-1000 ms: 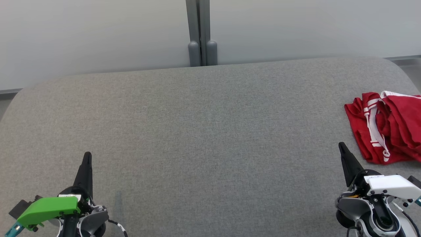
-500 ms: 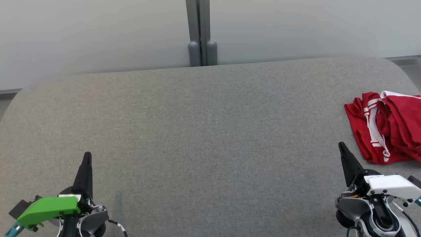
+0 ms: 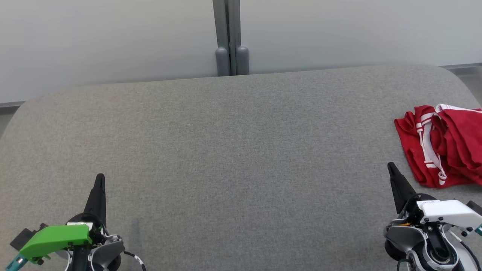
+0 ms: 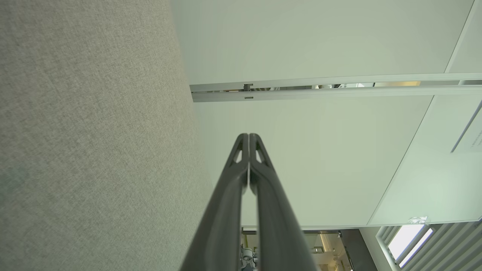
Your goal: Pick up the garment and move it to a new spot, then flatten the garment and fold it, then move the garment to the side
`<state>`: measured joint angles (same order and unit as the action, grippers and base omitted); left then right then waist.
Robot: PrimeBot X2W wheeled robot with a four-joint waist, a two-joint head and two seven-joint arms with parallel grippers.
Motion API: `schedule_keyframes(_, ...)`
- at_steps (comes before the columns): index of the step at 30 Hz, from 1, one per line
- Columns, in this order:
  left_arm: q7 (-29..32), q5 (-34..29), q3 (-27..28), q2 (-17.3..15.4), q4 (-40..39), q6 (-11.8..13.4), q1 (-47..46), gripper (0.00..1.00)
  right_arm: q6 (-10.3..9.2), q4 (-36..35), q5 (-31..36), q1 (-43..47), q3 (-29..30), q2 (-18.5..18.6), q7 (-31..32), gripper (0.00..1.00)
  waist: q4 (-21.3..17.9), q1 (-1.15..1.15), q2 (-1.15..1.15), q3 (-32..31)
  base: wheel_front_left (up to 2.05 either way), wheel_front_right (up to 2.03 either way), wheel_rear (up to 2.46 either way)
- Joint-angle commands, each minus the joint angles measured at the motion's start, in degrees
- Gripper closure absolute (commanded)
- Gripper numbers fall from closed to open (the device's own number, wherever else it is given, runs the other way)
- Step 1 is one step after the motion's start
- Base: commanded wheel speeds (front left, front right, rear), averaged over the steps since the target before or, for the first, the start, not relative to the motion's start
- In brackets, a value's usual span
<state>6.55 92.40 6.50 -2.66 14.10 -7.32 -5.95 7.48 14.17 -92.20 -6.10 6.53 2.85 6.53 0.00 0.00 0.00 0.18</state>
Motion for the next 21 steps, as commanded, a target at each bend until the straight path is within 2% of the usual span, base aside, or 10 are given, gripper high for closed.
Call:
schedule_keyframes(1, 0.17, 0.04, 0.16, -0.40, -0.13, -0.34, -0.58, 1.00, 0.02, -0.28, -0.38, -0.25, 0.09, 0.03, 0.17, 1.00, 0.00, 0.00, 0.00, 0.00, 0.00, 0.00, 0.00)
schedule_keyframes(21, 0.17, 0.04, 0.15, -0.40, -0.13, -0.34, -0.58, 1.00, 0.01, -0.28, -0.39, -0.24, 0.08, 0.03, 0.15, 1.00, 0.00, 0.00, 0.00, 0.00, 0.00, 0.00, 0.00)
